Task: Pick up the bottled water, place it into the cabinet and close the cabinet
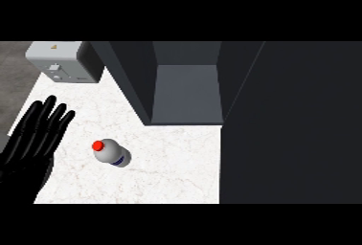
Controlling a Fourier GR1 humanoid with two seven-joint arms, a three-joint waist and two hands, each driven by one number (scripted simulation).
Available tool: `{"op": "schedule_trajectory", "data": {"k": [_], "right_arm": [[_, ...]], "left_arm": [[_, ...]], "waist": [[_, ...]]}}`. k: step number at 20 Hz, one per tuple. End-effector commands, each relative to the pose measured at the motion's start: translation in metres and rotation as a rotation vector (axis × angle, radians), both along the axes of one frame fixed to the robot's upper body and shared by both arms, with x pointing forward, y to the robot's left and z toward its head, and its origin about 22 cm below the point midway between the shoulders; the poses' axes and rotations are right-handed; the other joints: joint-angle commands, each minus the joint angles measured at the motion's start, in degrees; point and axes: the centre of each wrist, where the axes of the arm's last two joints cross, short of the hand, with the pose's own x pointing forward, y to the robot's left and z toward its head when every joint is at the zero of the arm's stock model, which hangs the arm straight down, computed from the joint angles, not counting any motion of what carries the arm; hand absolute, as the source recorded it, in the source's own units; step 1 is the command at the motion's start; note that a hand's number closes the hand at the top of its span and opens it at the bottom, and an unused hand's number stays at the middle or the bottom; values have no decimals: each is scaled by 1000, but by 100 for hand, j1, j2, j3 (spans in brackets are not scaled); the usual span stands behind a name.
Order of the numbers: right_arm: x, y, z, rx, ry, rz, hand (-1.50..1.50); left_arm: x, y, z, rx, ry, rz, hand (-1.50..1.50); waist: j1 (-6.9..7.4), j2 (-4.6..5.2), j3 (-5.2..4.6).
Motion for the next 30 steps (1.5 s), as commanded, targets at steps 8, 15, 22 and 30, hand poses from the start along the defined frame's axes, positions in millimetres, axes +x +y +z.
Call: {"op": "schedule_trajectory", "data": {"k": [8, 15, 22, 30], "right_arm": [[-38, 9, 13, 12, 40, 18, -150], [-64, 6, 23, 22, 52, 20, -150], [-69, 9, 17, -4, 52, 4, -150], [-91, 7, 15, -3, 44, 20, -150]], "left_arm": [[-44, -8, 5, 28, 77, 39, -150], [-46, 1, -20, 71, 102, 87, -150], [-22, 13, -61, 53, 142, 168, -150], [16, 33, -102, 80, 194, 200, -150]], "waist": [[24, 9, -1], [-15, 0, -3], [-26, 10, -6], [-151, 6, -8]]}}
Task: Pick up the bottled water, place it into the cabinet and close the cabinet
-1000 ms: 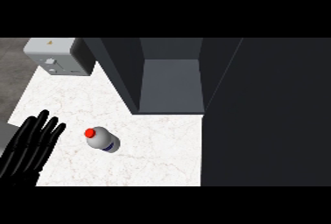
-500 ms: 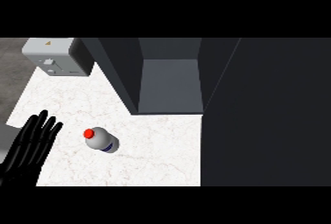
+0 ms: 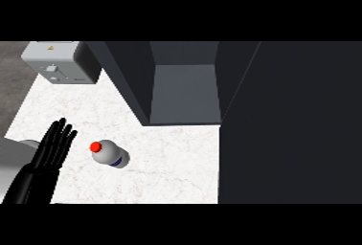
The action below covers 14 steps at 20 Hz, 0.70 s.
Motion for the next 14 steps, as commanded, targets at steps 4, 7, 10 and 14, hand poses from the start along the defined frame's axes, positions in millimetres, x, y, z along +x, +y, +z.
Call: {"op": "schedule_trajectory", "data": {"k": [4, 7, 10, 14], "right_arm": [[-23, -2, 37, -19, -74, 3, -150], [-27, 10, 29, -4, -68, 4, -150], [-36, 1, 41, -21, -74, 3, -150], [-34, -5, 33, -47, -59, 16, -150]], "left_arm": [[32, 1, -55, 11, 40, 4, -150], [38, 5, -75, -12, 31, 38, -150], [38, 8, -98, -38, 51, 64, -150], [36, 9, -132, -28, 49, 82, -150]], "waist": [[-34, 13, -3], [-27, 7, -5], [-39, 9, -5], [-42, 16, -5]]}}
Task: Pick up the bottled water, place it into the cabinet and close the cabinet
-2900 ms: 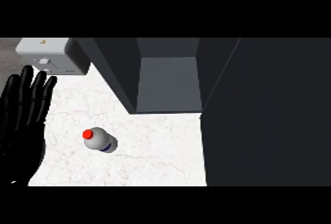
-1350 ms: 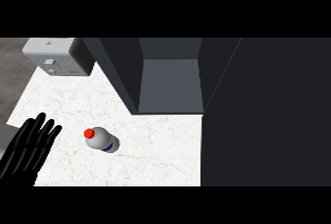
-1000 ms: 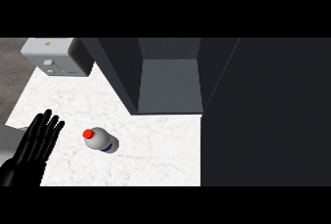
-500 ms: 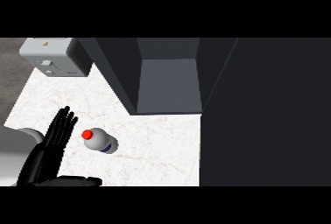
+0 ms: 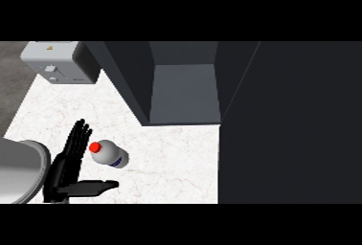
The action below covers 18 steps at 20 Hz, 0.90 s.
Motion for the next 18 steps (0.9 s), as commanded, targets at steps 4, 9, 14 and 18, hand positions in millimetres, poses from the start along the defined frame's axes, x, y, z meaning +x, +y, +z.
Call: {"op": "schedule_trajectory", "data": {"k": [4, 9, 14, 18], "right_arm": [[-17, 1, 26, -7, -37, 23, -150], [-16, -11, 20, 6, -39, 30, -150], [-18, -3, 29, 6, -25, 24, -150], [-27, 0, 35, 9, -32, 6, -150]], "left_arm": [[9, 9, -48, -10, 24, 16, -150], [13, 4, -66, -120, 52, -99, -150], [9, 1, -84, -194, 53, -126, -150], [17, 0, -89, -209, 22, -100, -150]], "waist": [[-22, 3, -1], [-29, 9, 1], [14, 16, -2], [-37, 4, -3]]}}
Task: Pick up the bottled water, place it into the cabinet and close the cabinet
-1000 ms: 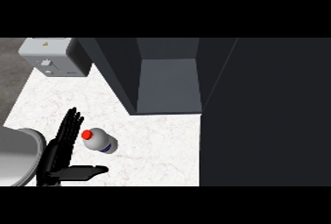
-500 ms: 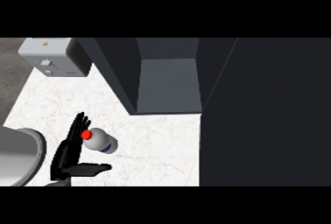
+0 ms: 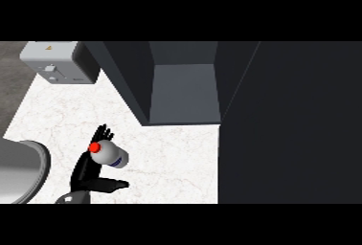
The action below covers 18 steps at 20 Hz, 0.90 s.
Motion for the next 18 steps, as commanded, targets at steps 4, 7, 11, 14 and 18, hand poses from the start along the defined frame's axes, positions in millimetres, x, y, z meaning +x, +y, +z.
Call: {"op": "schedule_trajectory", "data": {"k": [4, 7, 11, 14, 18], "right_arm": [[-10, 2, 35, 31, -51, 5, -150], [-14, -1, 34, 28, -62, 18, -150], [-8, 2, 15, 39, -34, -1, -150], [-11, -2, 20, 34, -44, 6, -150], [-6, 1, 29, 21, -65, 3, -150]], "left_arm": [[-3, -15, -21, -90, -12, 62, 150], [1, -16, -19, -133, 6, 30, 150], [15, -14, -16, -169, -31, 59, 150], [14, -20, -18, -167, -21, 13, 150], [0, -38, -27, -190, -62, 84, 150]], "waist": [[-1, 10, -2], [11, -10, 3], [5, 3, 1], [6, 2, 2], [91, 1, 3]]}}
